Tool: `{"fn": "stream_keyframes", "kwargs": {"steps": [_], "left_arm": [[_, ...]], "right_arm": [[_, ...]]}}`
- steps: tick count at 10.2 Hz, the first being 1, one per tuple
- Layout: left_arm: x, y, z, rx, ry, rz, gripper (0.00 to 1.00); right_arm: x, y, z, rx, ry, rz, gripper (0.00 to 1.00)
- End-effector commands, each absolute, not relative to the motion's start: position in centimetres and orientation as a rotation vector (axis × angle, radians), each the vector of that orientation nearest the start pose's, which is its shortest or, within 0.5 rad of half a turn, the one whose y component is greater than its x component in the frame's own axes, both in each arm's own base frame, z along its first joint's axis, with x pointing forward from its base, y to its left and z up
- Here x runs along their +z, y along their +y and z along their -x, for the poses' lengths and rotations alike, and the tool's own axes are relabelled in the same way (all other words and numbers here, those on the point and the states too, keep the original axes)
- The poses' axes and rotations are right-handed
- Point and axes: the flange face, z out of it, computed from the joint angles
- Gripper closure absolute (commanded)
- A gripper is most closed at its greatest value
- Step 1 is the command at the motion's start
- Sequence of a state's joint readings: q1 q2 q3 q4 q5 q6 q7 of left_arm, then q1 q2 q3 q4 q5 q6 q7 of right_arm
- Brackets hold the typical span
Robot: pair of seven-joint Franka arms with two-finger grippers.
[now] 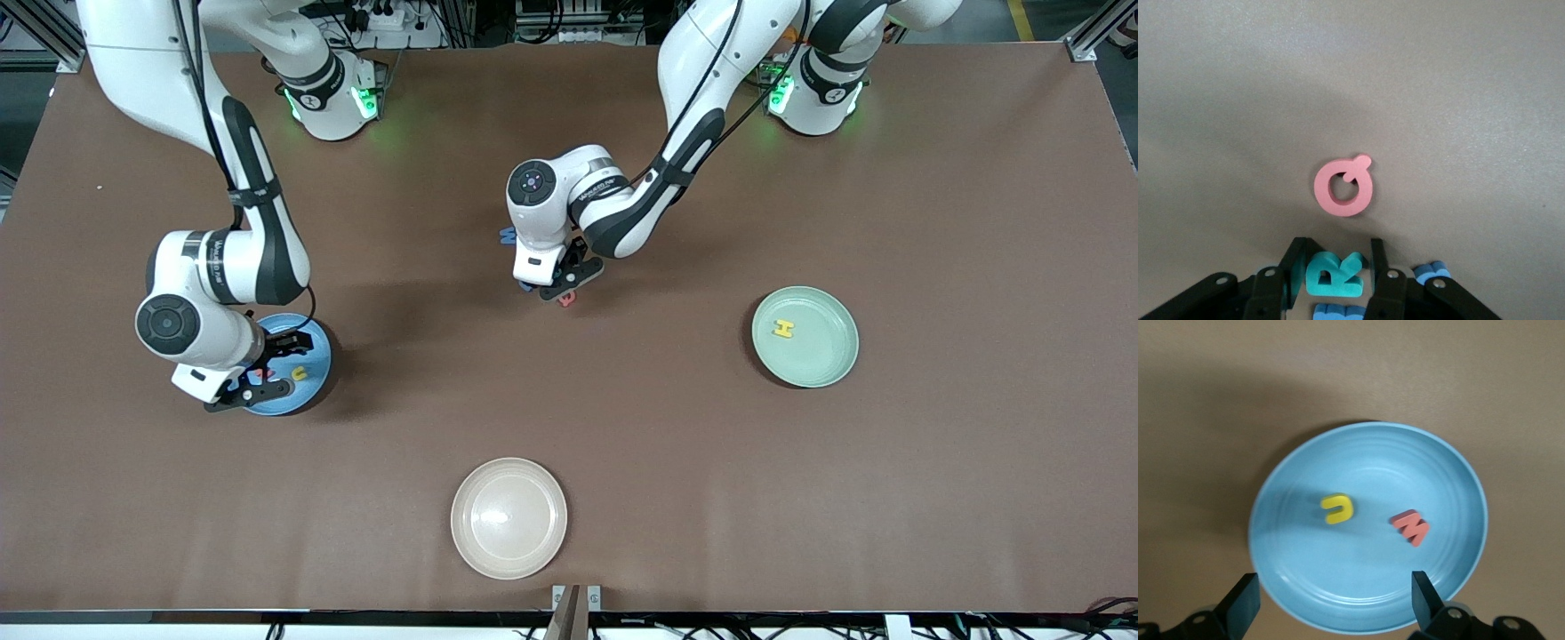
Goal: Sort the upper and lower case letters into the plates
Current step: 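Carry the R with the left gripper while the right gripper returns to letters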
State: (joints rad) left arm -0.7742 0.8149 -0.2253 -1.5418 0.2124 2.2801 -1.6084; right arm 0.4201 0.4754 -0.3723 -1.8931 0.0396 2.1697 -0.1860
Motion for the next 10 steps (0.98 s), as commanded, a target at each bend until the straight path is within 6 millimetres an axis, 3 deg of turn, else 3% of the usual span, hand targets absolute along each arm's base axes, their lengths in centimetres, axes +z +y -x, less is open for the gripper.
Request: {"fn": "stream_keyframes", "kwargs": {"steps": [1,8,10], "left_arm": [[17.1,-57.7,-40.1,0.004,-0.829,2.978,0.60],[17.2,-57.6,-40.3,0.003,-0.823,2.982,0.61],[17.6,-57.4,-40.7,0.004,-0.829,2.986,0.61]], "right_arm": [[26.3,6.9,-60.5,0.267,-0.291,3.221,0.00],[26.9,16.5,-59.3,0.178,-0.020,3.160,0.00],[27.2,17.1,-59.0,0.183,0.006,3.156,0.00]]}}
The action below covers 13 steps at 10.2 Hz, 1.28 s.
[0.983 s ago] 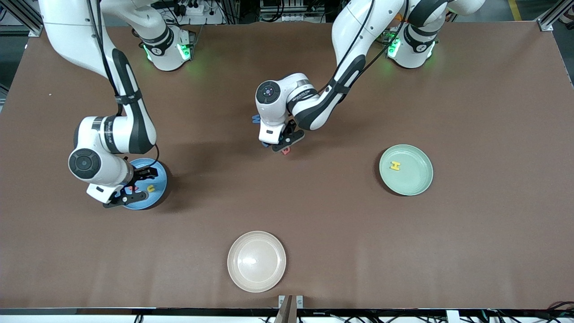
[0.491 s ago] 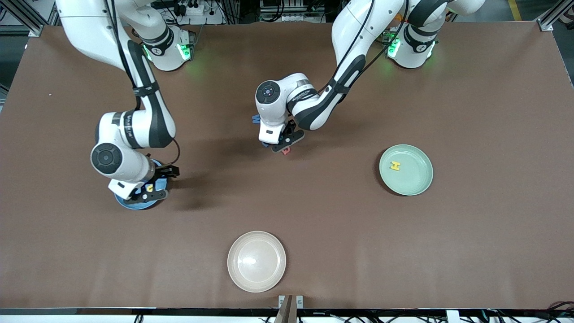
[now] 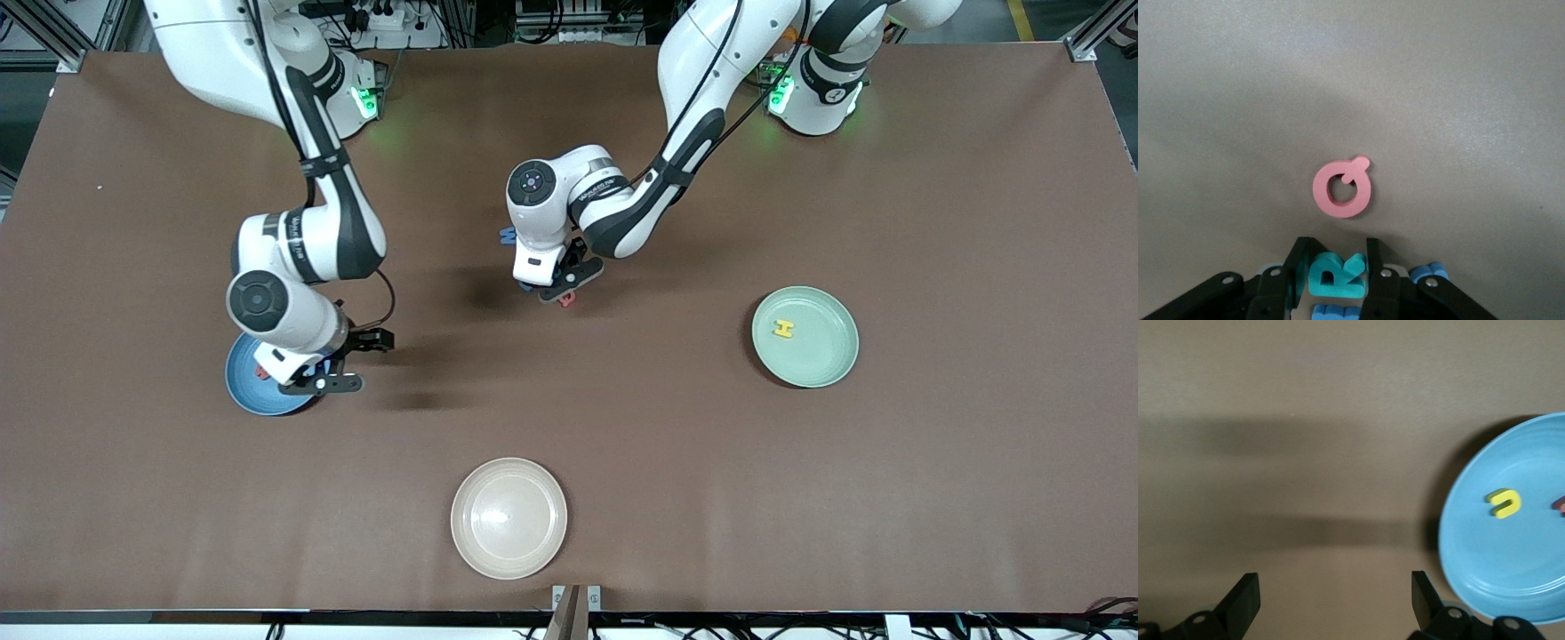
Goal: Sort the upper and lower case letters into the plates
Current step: 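Carry the R with the left gripper while the right gripper returns to letters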
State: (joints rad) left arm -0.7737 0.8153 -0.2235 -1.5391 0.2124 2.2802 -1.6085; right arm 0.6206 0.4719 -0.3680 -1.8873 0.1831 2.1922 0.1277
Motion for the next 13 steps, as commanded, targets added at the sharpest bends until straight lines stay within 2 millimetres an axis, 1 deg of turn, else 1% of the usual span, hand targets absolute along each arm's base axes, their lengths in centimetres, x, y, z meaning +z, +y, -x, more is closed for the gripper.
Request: {"fn": "stream_keyframes", "kwargs": {"steps": [1,3,4,6,8,9,10,11,12,13], "left_arm": [[17.8,-57.4,-40.9,0.002,-0.832,2.986,0.61],[18.7,-56.7,-41.9,0.005,-0.864,2.984,0.62],[18.9,-56.8,-41.8,0.012,-0.866,2.985,0.62],[19.7,-56.5,-42.3,0.016,-0.873,2.984,0.62],[20.0,-55.1,-43.6,0.039,-0.808,2.973,0.62],[21.0,-54.2,-44.6,0.065,-0.773,2.979,0.62],[21.5,-53.0,-45.5,0.105,-0.692,2.982,0.62],[22.2,-51.4,-46.9,0.146,-0.615,2.989,0.62],[23.4,-49.6,-48.4,0.184,-0.531,2.993,0.62],[24.9,-47.2,-50.1,0.215,-0.413,2.994,0.62]], "right_arm": [[27.3,17.6,-59.1,0.166,0.050,3.156,0.00],[27.5,19.3,-58.7,0.156,0.120,3.148,0.00],[27.5,19.7,-58.5,0.161,0.162,3.131,0.00],[27.7,19.9,-58.4,0.165,0.172,3.120,0.00],[27.7,20.1,-58.2,0.178,0.182,3.120,0.00],[27.9,20.5,-57.8,0.182,0.198,3.119,0.00],[27.7,20.6,-57.7,0.188,0.194,3.121,0.00],[27.7,21.3,-57.4,0.189,0.182,3.122,0.00],[27.7,23.0,-56.8,0.187,0.180,3.126,0.00],[27.6,25.5,-55.8,0.187,0.235,3.130,0.00]]}}
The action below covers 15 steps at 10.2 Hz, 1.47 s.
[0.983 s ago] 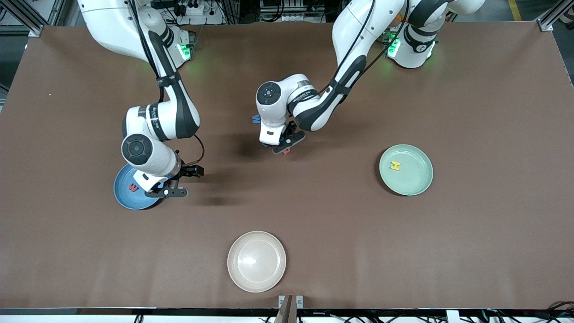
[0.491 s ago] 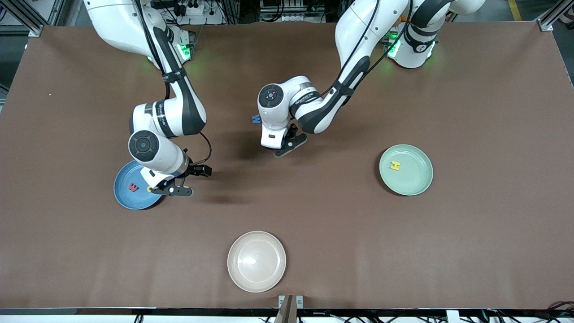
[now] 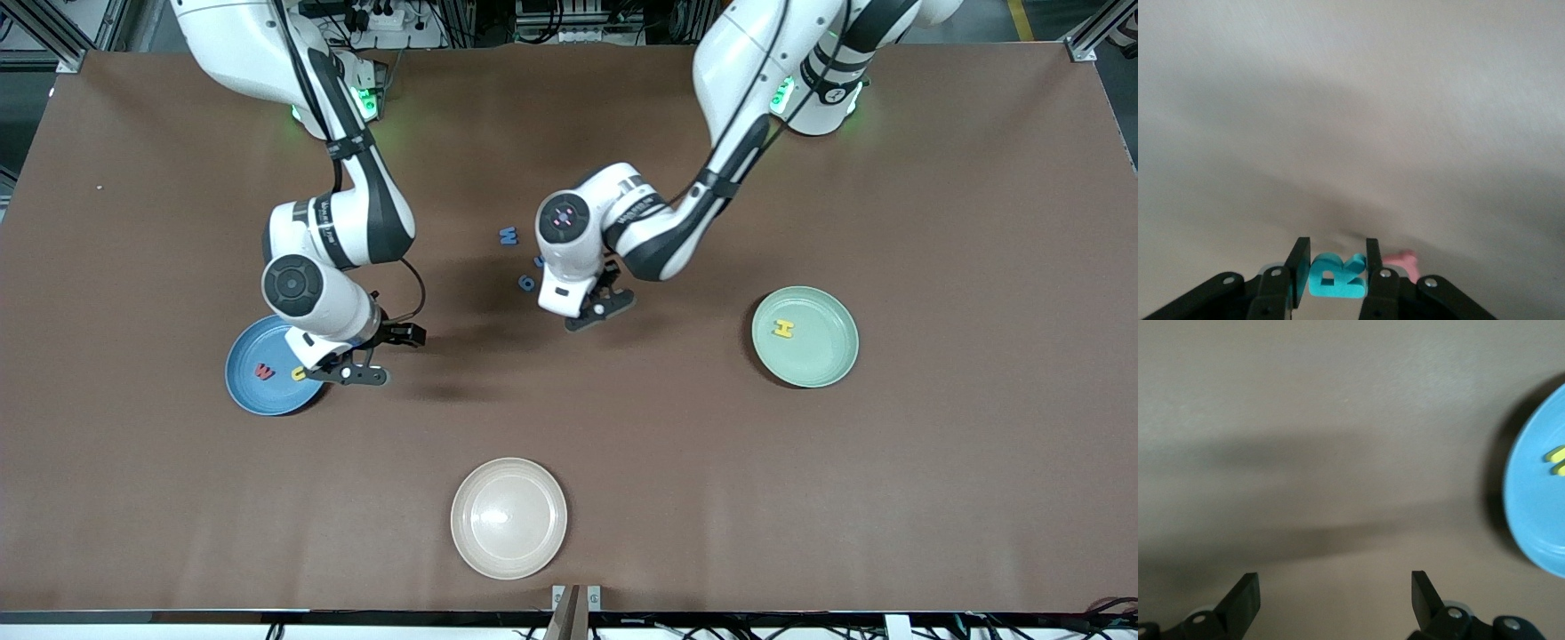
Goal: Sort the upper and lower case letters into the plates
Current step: 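Carry the R with the left gripper while the right gripper returns to letters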
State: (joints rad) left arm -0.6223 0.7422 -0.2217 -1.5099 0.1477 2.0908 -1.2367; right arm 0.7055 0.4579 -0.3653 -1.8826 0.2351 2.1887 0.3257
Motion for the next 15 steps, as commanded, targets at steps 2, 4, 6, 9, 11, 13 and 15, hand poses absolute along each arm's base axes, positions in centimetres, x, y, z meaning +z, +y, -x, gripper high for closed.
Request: {"fn": "stream_keyframes", "kwargs": {"steps": [2,4,6,9,11,13,15], "left_arm": [[25.6,-42.1,-53.2,0.299,-0.180,2.985,0.62],[26.1,-35.4,-54.9,0.390,0.048,2.966,0.62],[26.2,-27.6,-56.0,0.467,0.257,2.956,0.62],[24.7,-18.5,-55.4,0.495,0.512,2.978,0.62],[23.0,-14.9,-52.9,0.403,0.616,3.004,0.62],[22.9,-11.5,-52.7,0.411,0.711,3.002,0.62],[22.1,-10.9,-52.3,0.381,0.719,3.013,0.60]], "right_arm": [[27.8,31.1,-52.7,0.188,0.378,3.137,0.00],[28.2,36.8,-49.0,0.183,0.564,3.128,0.00],[27.7,39.6,-46.6,0.174,0.742,3.110,0.00],[27.1,42.3,-44.1,0.182,1.146,3.011,0.00],[27.1,44.1,-42.9,0.241,1.327,2.878,0.00],[26.0,45.1,-41.2,0.237,1.405,2.820,0.00],[23.8,44.2,-40.0,0.157,1.446,2.752,0.00]]}}
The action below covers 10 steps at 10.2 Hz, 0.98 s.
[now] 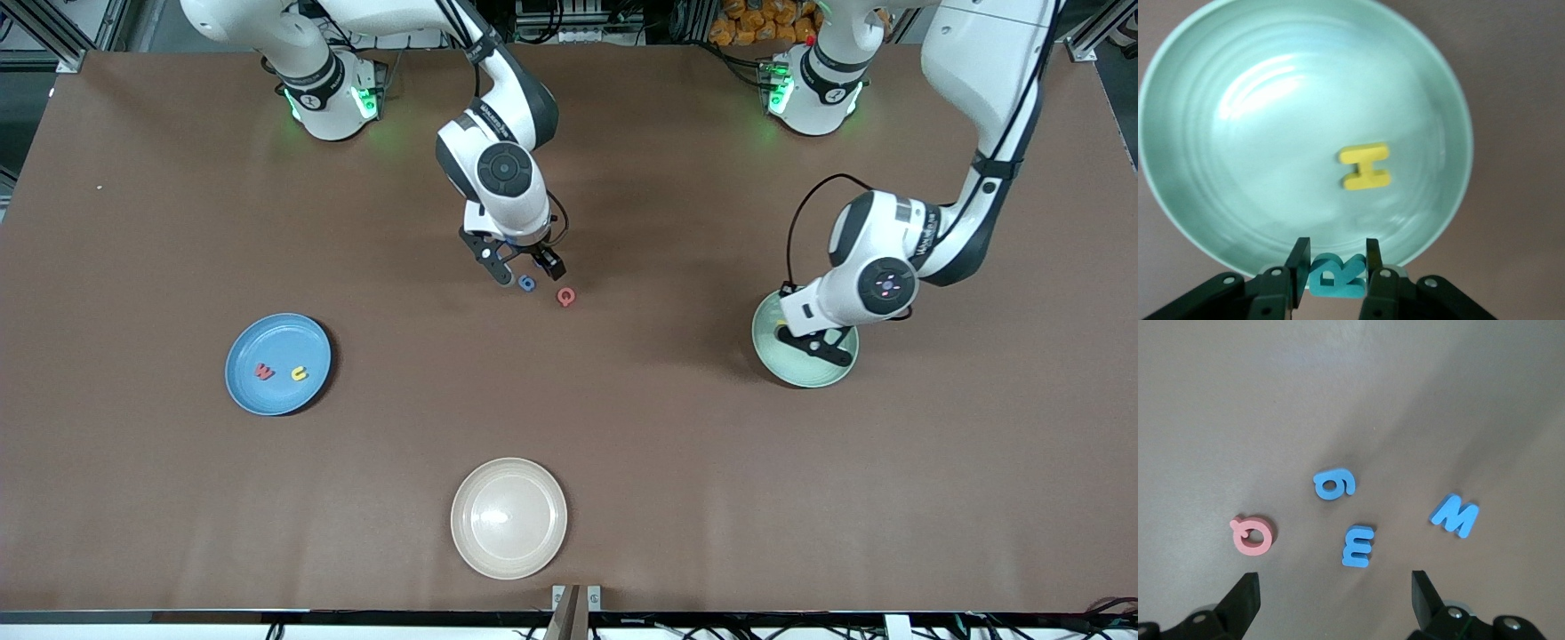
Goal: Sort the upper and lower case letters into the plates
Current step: 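Release the R with the left gripper while the right gripper reaches E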
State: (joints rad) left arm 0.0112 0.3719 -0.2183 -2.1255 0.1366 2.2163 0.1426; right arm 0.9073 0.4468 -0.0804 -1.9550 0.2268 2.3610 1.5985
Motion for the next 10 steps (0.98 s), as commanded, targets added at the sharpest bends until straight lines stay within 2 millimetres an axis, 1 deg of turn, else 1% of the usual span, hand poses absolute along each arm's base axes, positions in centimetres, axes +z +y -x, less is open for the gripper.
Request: {"fn": "stream_keyframes", "kwargs": {"steps": [1,2,3,4,5,6,7,8,9,10], "left_arm": [[22.0,-11.0,-52.4,0.384,0.719,3.014,0.41],[21.8,-11.0,-52.5,0.386,0.718,3.016,0.17],[21.8,-11.2,-52.5,0.383,0.704,3.020,0.00],[22.0,-11.7,-52.6,0.382,0.695,3.027,0.00],[22.5,-12.7,-53.0,0.365,0.655,3.036,0.00],[23.2,-13.7,-53.3,0.352,0.554,3.050,0.00],[24.0,-16.3,-53.2,0.354,0.453,3.095,0.00],[24.2,-18.1,-53.1,0.368,0.291,3.142,0.00],[24.8,-20.2,-52.9,0.356,0.167,3.157,0.00],[25.2,-21.7,-53.2,0.345,0.070,3.168,0.00]], "right_arm": [[23.0,43.9,-39.6,0.121,1.471,2.750,0.00],[22.4,43.7,-39.4,0.071,1.502,2.756,0.00],[21.4,43.9,-39.0,0.031,1.524,2.759,0.00],[20.6,44.2,-38.7,0.024,1.551,2.742,0.00],[19.9,44.5,-38.4,0.021,1.556,2.733,0.00],[19.1,44.5,-38.4,0.021,1.557,2.739,0.00],[18.7,44.6,-38.5,0.014,1.567,2.722,0.00],[18.1,44.8,-38.2,0.009,1.555,2.731,0.00],[17.5,45.5,-38.2,0.004,1.549,2.721,0.00],[17.3,46.2,-38.1,0.004,1.552,2.706,0.00]]}}
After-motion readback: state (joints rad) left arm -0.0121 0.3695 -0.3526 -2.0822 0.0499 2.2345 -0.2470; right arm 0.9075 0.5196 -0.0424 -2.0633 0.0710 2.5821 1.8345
